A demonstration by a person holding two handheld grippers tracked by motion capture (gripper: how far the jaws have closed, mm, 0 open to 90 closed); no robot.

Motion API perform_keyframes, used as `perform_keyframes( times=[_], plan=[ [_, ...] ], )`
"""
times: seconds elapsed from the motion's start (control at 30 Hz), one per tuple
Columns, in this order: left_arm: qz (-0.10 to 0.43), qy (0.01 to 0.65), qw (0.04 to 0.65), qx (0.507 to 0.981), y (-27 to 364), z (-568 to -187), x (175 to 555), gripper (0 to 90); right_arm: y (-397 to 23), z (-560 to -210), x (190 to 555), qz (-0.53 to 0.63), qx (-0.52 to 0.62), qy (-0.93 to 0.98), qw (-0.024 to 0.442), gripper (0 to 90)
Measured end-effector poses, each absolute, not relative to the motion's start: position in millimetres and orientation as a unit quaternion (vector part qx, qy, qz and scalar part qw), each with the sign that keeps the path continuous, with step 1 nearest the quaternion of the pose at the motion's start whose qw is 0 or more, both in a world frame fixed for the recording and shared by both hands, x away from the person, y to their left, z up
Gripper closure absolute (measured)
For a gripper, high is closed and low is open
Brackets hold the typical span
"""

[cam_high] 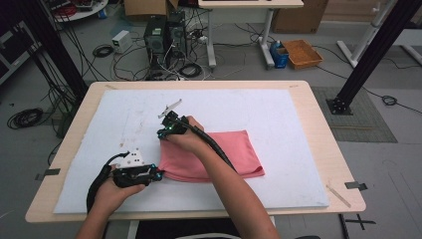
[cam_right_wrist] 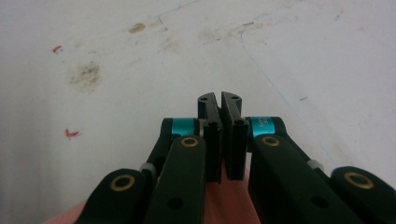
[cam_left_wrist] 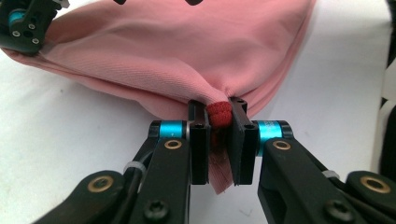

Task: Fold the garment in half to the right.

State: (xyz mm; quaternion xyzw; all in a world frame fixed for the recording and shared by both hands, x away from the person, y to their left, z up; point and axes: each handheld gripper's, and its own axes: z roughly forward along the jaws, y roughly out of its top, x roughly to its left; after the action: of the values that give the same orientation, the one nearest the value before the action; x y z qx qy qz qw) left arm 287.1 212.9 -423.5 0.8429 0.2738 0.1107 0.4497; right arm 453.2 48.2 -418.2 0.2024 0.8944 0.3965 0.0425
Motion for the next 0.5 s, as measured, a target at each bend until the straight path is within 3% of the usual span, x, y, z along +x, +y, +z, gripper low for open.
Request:
perform_keyframes(
  times=[0.5],
  plan=[
    [0.097, 0.218, 0.468, 0.851, 162, -396, 299, 80.1, -19, -386, 446, 0.442, 0.222, 0.866, 0.066, 89.3]
  ],
)
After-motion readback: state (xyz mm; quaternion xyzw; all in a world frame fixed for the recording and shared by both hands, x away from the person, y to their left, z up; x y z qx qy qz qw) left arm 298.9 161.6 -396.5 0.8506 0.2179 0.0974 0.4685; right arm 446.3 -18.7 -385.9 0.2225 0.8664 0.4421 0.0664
